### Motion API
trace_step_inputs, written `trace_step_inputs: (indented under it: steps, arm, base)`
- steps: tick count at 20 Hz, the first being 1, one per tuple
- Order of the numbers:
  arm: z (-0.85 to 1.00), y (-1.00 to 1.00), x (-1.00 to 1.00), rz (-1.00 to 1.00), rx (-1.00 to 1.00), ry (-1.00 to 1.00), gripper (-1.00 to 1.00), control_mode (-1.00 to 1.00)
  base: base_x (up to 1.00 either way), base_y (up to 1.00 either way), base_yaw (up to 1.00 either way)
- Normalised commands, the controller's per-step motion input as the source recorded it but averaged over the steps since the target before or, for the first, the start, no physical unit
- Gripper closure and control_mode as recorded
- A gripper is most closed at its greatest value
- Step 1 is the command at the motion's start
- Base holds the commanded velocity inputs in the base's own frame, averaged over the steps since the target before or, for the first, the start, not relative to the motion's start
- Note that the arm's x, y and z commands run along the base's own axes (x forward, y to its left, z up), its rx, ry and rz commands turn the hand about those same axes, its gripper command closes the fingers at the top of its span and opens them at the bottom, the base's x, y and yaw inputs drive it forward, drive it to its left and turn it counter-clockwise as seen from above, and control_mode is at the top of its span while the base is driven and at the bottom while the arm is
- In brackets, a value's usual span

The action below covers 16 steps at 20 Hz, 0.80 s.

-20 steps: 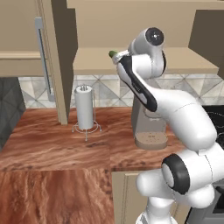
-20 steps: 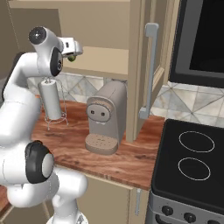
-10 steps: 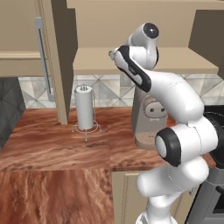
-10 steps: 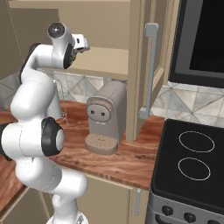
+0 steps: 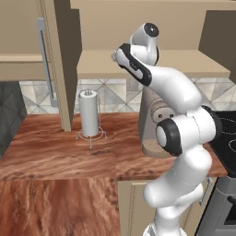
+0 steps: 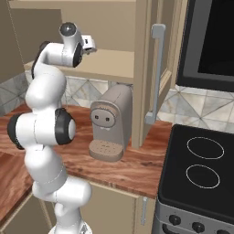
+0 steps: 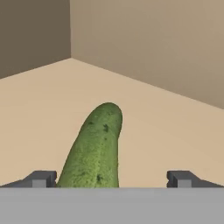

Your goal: Pick the cucumbers from the cabinet and place them in one bowl. Pick the banana from the sink and place it in the other bowl.

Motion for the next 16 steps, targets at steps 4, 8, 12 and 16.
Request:
trace_step_inputs:
  steps: [4, 8, 12, 16]
  arm:
    - [-0.13, 0.18, 0.42, 0.00, 0.00, 0.06, -1.00, -1.00]
    - [-0.18, 0.17, 0.18, -0.04, 0.00, 0.03, -1.00, -1.00]
    - [-0.19, 0.20, 0.08, -0.11, 0.00, 0.00, 1.00, -1.00]
    - [-0.19, 0.05, 0.00, -0.11, 0.02, -0.03, 1.00, -1.00]
  base:
    - [0.00, 0.00, 0.00]
    - [0.00, 0.00, 0.00]
    - [0.00, 0.00, 0.00]
    - [0.00, 0.00, 0.00]
